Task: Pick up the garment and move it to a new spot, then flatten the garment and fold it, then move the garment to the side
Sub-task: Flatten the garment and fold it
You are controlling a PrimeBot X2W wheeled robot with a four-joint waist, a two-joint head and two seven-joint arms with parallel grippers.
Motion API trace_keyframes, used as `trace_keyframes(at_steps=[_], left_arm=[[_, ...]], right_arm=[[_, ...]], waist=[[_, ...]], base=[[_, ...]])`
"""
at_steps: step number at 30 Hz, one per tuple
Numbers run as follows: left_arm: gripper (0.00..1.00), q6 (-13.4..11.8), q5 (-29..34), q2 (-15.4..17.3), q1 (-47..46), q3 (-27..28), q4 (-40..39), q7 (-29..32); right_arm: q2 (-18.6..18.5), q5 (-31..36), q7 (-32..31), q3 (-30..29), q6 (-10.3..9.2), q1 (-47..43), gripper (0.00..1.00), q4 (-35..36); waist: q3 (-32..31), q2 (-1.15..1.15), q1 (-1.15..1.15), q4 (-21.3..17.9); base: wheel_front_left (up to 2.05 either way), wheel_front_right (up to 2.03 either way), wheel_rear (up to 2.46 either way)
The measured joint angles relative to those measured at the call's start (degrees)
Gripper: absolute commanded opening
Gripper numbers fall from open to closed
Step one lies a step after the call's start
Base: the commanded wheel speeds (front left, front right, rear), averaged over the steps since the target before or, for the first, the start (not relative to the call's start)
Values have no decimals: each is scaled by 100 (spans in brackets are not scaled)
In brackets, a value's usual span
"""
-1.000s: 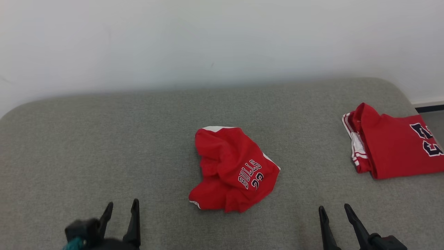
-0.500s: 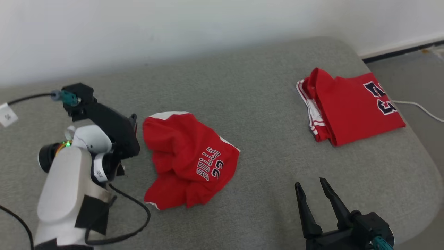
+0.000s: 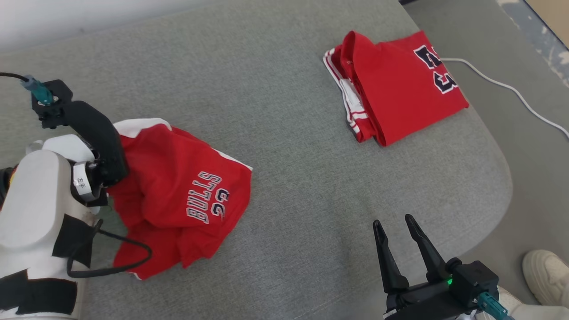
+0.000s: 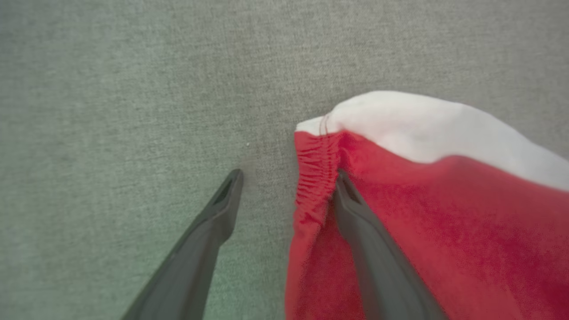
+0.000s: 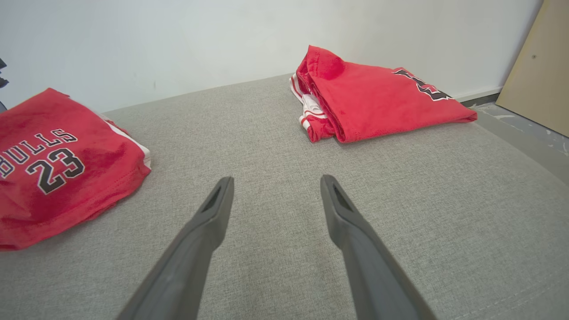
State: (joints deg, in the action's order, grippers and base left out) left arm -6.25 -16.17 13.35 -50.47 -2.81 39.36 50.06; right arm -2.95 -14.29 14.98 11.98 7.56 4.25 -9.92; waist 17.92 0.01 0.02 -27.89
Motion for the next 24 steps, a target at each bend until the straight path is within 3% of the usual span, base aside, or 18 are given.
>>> trace_keyframes(at_steps=[5, 6, 9, 15, 19, 24], left_arm=[[100, 30, -156, -108, 0, 18, -209, 297], [94, 78, -201, -129, 7, 25, -255, 299], [0, 225, -349, -222, 86, 3, -311, 297], [0, 411, -486, -444, 279, -103, -368, 219], [0, 538, -526, -582, 294, -100, -549, -468], [0, 870, -847, -886, -86, -101, -780, -1516]], right_arm=[[2, -15, 1, 34, 0, 31, 100, 48], [1, -7, 1, 48, 0, 38, 100, 38], [9, 27, 1, 92, 0, 67, 100, 33], [5, 78, 1, 97, 0, 78, 100, -21], [7, 114, 2, 85, 0, 73, 100, -59], [7, 124, 2, 44, 0, 24, 100, -86]], waist=[[186, 0, -1, -137], [188, 0, -1, -133], [141, 0, -1, -106], [-29, 0, -1, -19], [-140, 0, -1, 7], [-298, 0, -2, 65]], base=[[0, 0, 0], [0, 0, 0], [0, 0, 0], [0, 0, 0], [0, 0, 0], [0, 0, 0]])
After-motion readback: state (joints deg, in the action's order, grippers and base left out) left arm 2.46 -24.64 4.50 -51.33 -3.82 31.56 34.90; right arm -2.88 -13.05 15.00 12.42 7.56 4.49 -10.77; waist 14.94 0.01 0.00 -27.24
